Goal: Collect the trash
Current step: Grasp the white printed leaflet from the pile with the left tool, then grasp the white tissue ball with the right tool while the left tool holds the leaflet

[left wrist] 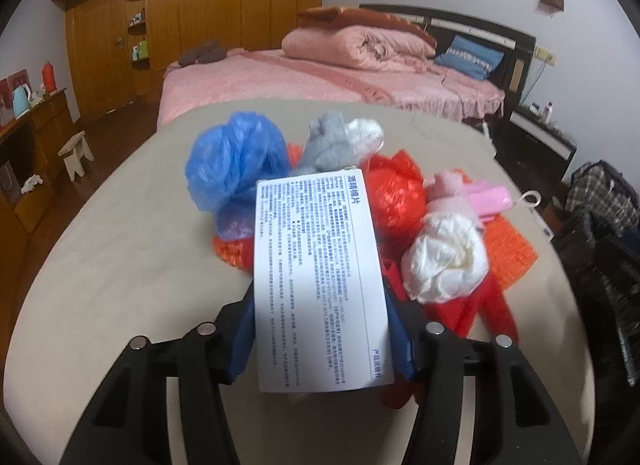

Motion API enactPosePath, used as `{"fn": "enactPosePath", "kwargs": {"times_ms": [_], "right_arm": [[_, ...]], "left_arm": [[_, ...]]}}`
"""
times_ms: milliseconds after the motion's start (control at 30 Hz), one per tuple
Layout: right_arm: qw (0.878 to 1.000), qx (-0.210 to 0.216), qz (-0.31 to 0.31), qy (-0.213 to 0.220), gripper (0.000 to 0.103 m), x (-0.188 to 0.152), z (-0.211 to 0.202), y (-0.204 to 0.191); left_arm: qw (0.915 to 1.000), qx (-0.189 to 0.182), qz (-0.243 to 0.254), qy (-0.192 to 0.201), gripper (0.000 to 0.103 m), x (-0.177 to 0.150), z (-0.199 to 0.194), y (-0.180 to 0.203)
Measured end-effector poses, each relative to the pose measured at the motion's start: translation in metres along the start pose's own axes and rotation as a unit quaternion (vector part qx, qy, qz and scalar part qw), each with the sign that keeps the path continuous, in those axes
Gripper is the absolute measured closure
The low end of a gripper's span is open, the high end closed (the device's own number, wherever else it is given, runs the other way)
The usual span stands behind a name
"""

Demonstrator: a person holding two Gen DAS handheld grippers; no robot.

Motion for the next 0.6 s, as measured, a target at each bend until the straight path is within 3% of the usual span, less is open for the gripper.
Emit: {"fn": "enactPosePath", "kwargs": {"times_ms": [67,233,400,600], "right_arm": [[1.000,0.012,0.001,-0.002,0.018,0.000,0.002,-0.002],[0.999,0.035,0.006,-0.001,0.022,0.004,0.008,-0.013],[0.998,0.055,-0.004,0.004,0.024,0.007,0.017,-0.036],[0.997,0.065,-0.040,0.009,0.036,0.009,0.036,-0.069]], "left_arm": [[0.9999,-0.002,0.000,0.010,0.047,0.004,-0.007,-0.001],[0.9993,0.010,0.008,0.036,0.048,0.007,-0.027,-0.011],[0.9981,0.039,0.007,0.046,0.047,0.010,-0.026,-0.027],[0.9968,0.063,-0.003,0.049,0.047,0.011,-0.014,-0.042]]}}
Point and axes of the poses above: each gripper's, at about its wrist camera, not at the fingertips, and z roughly the way its jaws point, y to its right, x to its top, the point moved 3 cm from there along z, roughly the way its jaws point, and after that the axes turned 8 degrees about -z, right-handed, at the moved point
